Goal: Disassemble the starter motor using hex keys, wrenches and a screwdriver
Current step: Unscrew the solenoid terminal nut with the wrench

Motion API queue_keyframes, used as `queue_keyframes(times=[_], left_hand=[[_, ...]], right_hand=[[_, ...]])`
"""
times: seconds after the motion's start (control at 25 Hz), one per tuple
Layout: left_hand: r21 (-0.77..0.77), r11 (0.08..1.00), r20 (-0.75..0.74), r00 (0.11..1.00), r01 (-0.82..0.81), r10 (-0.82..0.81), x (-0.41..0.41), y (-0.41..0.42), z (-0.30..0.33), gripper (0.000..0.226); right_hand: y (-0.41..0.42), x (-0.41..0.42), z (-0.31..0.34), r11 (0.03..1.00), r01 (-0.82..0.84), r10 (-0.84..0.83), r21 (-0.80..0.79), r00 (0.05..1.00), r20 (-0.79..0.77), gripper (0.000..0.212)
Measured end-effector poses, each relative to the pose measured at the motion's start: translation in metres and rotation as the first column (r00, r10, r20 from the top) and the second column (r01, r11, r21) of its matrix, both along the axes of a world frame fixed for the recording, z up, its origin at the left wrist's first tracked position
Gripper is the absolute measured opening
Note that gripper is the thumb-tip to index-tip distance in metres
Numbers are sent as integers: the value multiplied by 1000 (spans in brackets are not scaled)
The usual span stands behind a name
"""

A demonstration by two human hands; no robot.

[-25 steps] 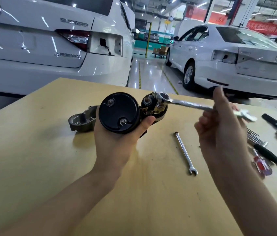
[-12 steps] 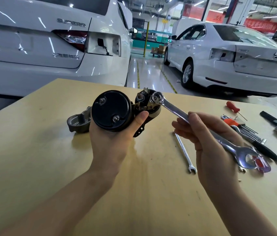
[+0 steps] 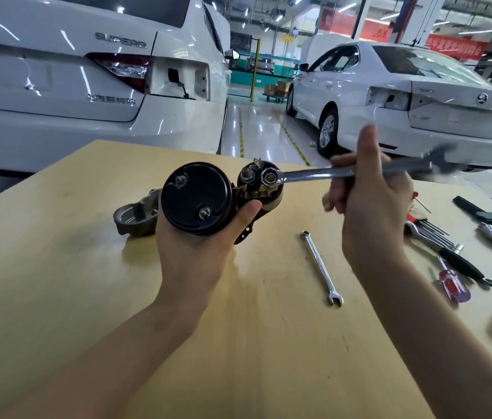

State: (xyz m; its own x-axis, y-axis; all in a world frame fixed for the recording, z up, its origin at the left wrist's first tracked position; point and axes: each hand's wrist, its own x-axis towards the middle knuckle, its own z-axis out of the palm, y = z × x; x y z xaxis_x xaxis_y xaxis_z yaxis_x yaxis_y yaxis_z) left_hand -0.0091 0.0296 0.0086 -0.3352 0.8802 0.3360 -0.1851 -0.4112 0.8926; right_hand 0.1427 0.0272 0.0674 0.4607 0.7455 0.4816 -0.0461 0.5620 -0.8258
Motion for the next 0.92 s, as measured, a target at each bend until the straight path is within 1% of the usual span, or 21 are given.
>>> queue_keyframes(times=[0.08, 0.12, 0.16, 0.2, 0.24, 0.28, 0.32, 0.36, 0.4, 0.44, 0.48, 0.52, 0.56, 0.6, 0.68, 0.76, 0.84, 0.92], left_hand=[[6, 1000, -12, 1000, 16, -16, 1, -2, -1, 82], [8, 1000, -18, 1000, 22, -22, 1, -3, -2, 84], [13, 1000, -25, 999, 28, -28, 2, -4, -2, 85], [19, 999, -31, 999, 35, -34, 3, -5, -3, 86], [25, 999, -36, 999, 42, -41, 5, -5, -3, 87], [33, 998, -41, 998, 49, -47, 5, -6, -4, 86], [39, 998, -46, 998, 55, -54, 6, -6, -4, 86], [46, 997, -51, 997, 62, -59, 6, -6, -5, 85], [53, 996, -54, 997, 65, -62, 5, -5, -5, 86], [58, 996, -55, 997, 65, -61, 4, -4, -5, 86], [57, 997, -53, 997, 60, -57, 4, -4, -4, 86], [51, 997, -48, 997, 55, -53, 3, -4, -3, 86], [43, 998, -41, 998, 53, -51, 3, -4, -2, 86], [36, 998, -35, 998, 50, -49, 2, -4, -2, 87], [20, 999, -28, 999, 28, -28, 2, -4, -2, 87], [3, 1000, -26, 1000, 5, -5, 1, -4, -2, 88], [-16, 1000, -19, 1000, -2, 2, 1, -3, -1, 87], [-28, 1000, -5, 1000, -9, 9, 0, -2, 0, 86]], right_hand=[[23, -4, 23, 997, 77, -75, -23, 994, 79, 52], [34, -8, 33, 995, 80, -72, -55, 987, 145, 54], [44, -11, 41, 995, 48, -28, -87, 974, 227, 55], [51, -17, 48, 993, -8, 46, -116, 941, 335, 54], [57, -23, 52, 987, -61, 125, -149, 874, 469, 54], [59, -29, 55, 978, -100, 191, -181, 774, 604, 54], [59, -36, 58, 972, -133, 233, -196, 682, 693, 54], [56, -41, 61, 972, -161, 233, -169, 648, 725, 54], [53, -42, 63, 980, -175, 193, -98, 682, 706, 54], [49, -39, 65, 986, -169, 136, -2, 783, 606, 52], [43, -30, 65, 984, -153, 101, 88, 897, 431, 50], [35, -19, 63, 979, -146, 108, 145, 963, 246, 47], [26, -9, 56, 976, -155, 139, 153, 984, 112, 43], [16, -1, 43, 974, -190, 188, 125, 982, 29, 38], [-7, 4, 12, 960, -275, 278, 43, 957, -81, 29], [-22, 3, -13, 957, -290, 282, -18, 941, -187, 20], [-29, 3, -25, 956, -292, 274, -34, 927, -256, 5], [-31, 4, -28, 955, -295, 275, -33, 919, -283, 13]])
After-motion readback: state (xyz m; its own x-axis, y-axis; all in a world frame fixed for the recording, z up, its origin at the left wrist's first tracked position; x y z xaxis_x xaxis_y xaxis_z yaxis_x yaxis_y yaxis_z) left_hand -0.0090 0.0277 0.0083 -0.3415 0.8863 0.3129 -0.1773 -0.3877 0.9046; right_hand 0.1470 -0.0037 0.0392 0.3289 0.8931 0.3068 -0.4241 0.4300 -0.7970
